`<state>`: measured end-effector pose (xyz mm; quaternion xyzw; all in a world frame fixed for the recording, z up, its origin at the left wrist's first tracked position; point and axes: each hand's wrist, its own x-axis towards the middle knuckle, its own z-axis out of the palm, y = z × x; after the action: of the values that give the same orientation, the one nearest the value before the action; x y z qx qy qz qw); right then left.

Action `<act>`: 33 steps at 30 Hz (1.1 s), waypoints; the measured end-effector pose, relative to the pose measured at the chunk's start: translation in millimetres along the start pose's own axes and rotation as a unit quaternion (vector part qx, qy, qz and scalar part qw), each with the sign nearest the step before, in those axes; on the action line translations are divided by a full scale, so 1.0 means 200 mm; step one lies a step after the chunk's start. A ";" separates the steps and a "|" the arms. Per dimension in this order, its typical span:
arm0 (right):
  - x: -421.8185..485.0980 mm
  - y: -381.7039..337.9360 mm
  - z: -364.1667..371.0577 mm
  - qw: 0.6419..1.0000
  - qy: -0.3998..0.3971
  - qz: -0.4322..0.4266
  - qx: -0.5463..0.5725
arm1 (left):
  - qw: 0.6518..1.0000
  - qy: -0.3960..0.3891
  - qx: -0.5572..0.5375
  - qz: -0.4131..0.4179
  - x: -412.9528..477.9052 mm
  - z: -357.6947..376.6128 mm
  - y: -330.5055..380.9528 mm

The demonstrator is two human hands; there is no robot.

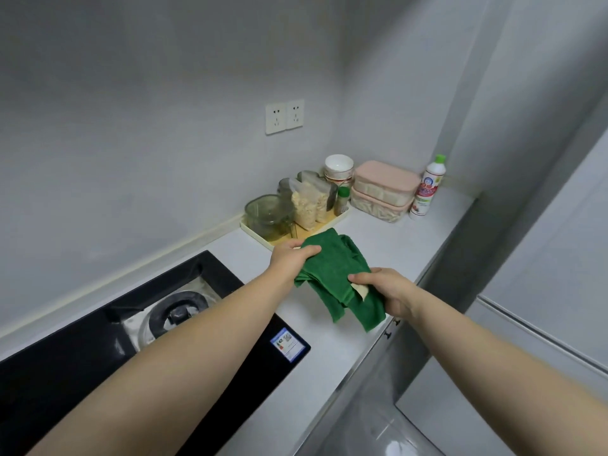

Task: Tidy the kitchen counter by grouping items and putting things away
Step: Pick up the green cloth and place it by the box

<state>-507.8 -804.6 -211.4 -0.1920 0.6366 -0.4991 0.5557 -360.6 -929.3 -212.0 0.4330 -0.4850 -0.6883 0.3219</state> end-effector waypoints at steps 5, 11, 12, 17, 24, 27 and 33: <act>0.17 -0.06 -0.15 1.000 0.001 0.010 0.014 | 0.999 -0.012 -0.010 -0.038 0.20 0.15 -0.02; 0.50 -0.20 -0.39 0.999 0.012 0.035 0.009 | 0.996 0.013 -0.023 -0.090 0.55 0.37 -0.04; 0.55 -0.22 -0.43 0.999 0.019 0.036 0.006 | 0.994 0.020 -0.029 -0.102 0.62 0.40 -0.05; 0.88 -0.36 -0.66 0.998 0.035 0.044 -0.019 | 0.985 0.068 -0.010 -0.159 0.96 0.61 -0.10; 1.29 -0.44 -0.90 0.994 0.089 0.055 -0.028 | 0.978 0.113 0.014 -0.172 1.34 0.89 -0.18; 1.41 -0.47 -0.95 0.990 0.120 0.066 -0.037 | 0.982 0.114 0.051 -0.138 1.45 0.95 -0.23; 1.64 -0.49 -1.01 0.978 0.179 0.068 -0.082 | 0.976 0.106 0.159 -0.105 1.65 1.03 -0.27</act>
<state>-821.6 -1022.7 -321.8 -0.1006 0.7759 -0.4331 0.4475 -687.5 -1116.6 -324.3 0.5977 -0.5031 -0.5824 0.2244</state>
